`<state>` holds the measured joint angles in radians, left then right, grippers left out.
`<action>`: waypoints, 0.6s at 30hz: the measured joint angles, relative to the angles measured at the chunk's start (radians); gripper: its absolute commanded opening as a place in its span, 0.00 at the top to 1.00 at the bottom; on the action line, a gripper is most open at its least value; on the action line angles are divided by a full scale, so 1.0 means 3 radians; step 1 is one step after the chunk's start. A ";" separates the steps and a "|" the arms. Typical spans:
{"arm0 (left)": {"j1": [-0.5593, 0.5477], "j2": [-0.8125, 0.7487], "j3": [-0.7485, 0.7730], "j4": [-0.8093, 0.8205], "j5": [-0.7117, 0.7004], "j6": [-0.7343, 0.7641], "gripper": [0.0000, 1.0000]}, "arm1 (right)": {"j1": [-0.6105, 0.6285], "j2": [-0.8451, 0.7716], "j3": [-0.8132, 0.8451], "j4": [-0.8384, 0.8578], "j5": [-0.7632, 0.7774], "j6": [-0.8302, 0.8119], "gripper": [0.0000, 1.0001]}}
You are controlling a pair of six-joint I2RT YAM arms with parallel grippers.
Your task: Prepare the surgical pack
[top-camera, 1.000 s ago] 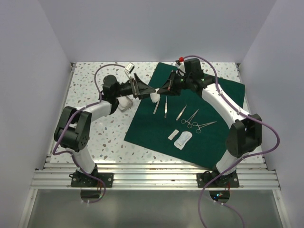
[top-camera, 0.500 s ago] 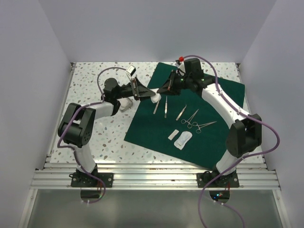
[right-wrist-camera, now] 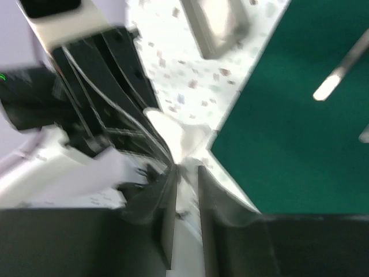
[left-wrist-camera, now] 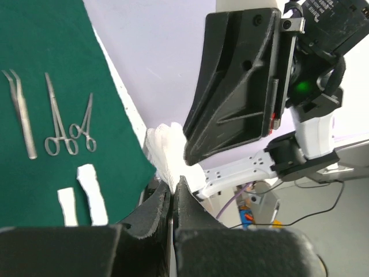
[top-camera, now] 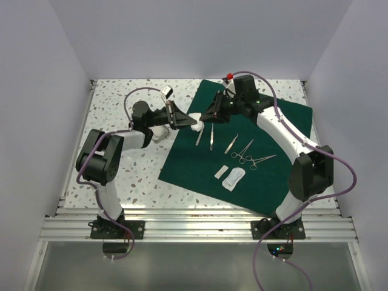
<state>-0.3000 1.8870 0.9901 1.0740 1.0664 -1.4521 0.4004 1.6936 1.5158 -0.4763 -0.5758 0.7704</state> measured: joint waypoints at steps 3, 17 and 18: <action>0.0113 -0.0003 0.0010 -0.0310 0.0075 0.0322 1.00 | 0.0006 0.0015 0.0060 -0.0258 0.0071 -0.0182 0.48; 0.0921 -0.0034 0.0323 -0.3221 -0.0189 0.2640 1.00 | -0.0178 0.0264 0.0401 -0.1124 0.0553 -0.0718 0.44; 0.0942 0.0004 0.0352 -0.3293 -0.0203 0.2691 1.00 | -0.0182 0.0296 0.0401 -0.1129 0.0551 -0.0724 0.44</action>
<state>-0.0174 1.8881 1.0958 0.0860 1.0054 -0.6449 0.3458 1.7824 1.6360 -0.8150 -0.4107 0.5533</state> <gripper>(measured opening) 0.015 0.557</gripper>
